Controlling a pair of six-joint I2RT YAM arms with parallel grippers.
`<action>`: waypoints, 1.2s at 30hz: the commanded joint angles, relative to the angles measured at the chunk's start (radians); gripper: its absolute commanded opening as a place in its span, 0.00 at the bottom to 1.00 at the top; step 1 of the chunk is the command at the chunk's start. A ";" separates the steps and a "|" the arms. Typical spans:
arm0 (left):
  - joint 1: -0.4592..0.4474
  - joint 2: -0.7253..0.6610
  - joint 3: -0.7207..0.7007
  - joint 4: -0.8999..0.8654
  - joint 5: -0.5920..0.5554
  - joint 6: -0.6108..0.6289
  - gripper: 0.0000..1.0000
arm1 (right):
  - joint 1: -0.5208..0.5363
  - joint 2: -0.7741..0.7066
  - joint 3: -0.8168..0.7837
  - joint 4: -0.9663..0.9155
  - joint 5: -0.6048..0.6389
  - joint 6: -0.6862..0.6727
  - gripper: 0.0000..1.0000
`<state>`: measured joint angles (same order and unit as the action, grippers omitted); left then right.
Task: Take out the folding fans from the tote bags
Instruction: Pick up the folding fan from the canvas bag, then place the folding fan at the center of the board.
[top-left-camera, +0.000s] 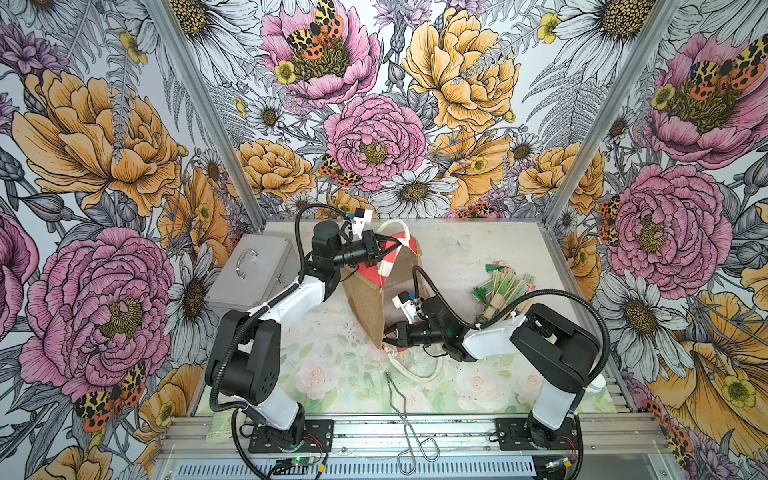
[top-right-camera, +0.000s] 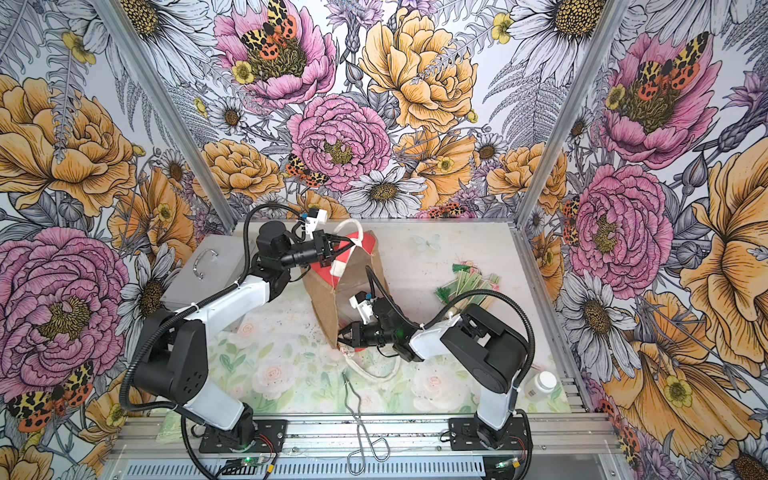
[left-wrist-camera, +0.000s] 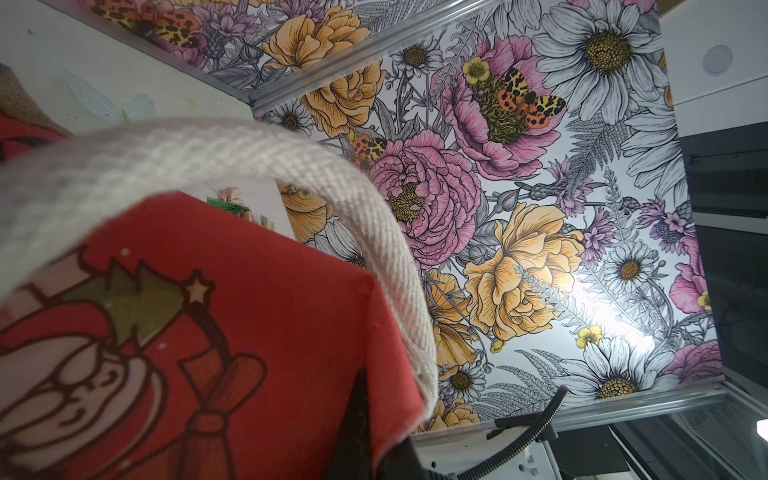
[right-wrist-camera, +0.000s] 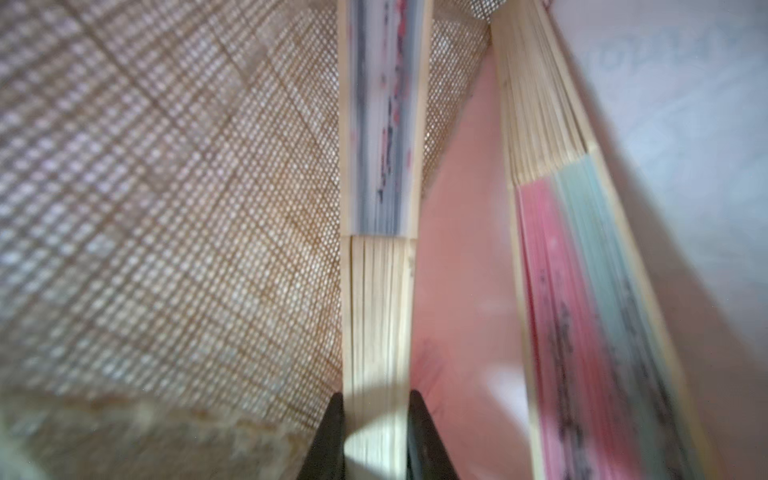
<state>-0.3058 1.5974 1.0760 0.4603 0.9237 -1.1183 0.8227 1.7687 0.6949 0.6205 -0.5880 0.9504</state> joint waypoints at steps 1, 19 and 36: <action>0.019 -0.032 -0.011 0.034 -0.047 0.023 0.00 | -0.011 -0.071 -0.018 -0.052 0.045 -0.059 0.00; 0.084 -0.027 -0.037 0.172 -0.075 -0.103 0.00 | -0.088 -0.576 -0.078 -0.549 0.173 -0.273 0.00; 0.133 0.033 -0.010 0.291 -0.040 -0.197 0.00 | -0.206 -1.189 -0.027 -1.186 0.722 -0.228 0.00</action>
<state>-0.1699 1.6283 1.0443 0.6781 0.8646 -1.2991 0.6575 0.5808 0.6098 -0.3996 -0.1066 0.6952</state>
